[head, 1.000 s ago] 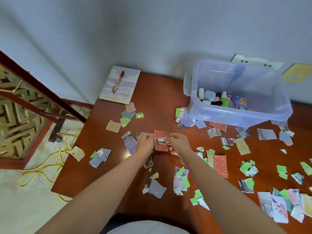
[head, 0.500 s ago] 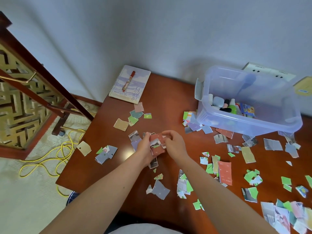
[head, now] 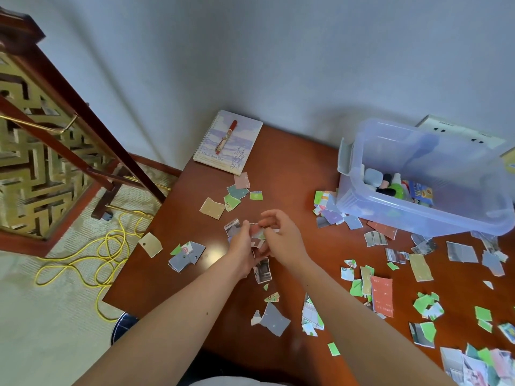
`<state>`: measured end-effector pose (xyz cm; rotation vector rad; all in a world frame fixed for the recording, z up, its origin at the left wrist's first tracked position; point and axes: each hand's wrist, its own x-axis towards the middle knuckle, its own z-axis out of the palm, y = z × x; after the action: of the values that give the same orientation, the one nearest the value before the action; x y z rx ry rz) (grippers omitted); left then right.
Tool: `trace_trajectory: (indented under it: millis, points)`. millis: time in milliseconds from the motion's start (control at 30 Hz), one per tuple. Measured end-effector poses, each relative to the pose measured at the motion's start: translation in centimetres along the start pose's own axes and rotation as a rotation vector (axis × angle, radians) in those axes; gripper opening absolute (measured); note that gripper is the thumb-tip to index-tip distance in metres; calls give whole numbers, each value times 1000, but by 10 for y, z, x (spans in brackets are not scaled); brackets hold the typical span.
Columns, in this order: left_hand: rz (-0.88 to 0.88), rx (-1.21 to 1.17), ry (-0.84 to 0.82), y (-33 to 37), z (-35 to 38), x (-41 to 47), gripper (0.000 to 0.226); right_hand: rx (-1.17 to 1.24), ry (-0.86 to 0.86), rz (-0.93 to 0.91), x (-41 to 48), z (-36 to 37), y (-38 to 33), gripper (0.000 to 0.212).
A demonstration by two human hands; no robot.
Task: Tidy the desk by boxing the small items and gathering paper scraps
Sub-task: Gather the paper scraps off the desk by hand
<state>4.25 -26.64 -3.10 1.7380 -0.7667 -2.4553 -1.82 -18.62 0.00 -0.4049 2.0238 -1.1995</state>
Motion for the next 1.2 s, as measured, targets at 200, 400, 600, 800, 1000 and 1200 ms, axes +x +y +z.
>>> trace_trajectory:
  millis: [200, 400, 600, 800, 1000, 1200]
  points:
    - [-11, -66, 14, 13, -4, 3, 31, -62, -41, -88, 13, 4, -12, 44]
    - [38, -27, 97, 34, 1, 16, 29, -65, 5, -96, 45, 8, -26, 39]
    - [131, 74, 219, 64, -3, 30, 30, -187, 113, -61, 91, 16, -35, 21]
    - [290, 405, 293, 101, -4, 45, 38, -324, 39, 45, 134, 28, -34, 22]
    - [404, 947, 282, 121, -11, 50, 10, -529, 17, 37, 165, 34, -32, 45]
    - [488, 1296, 215, 126, -22, 67, 59, -686, -38, 32, 178, 37, -31, 44]
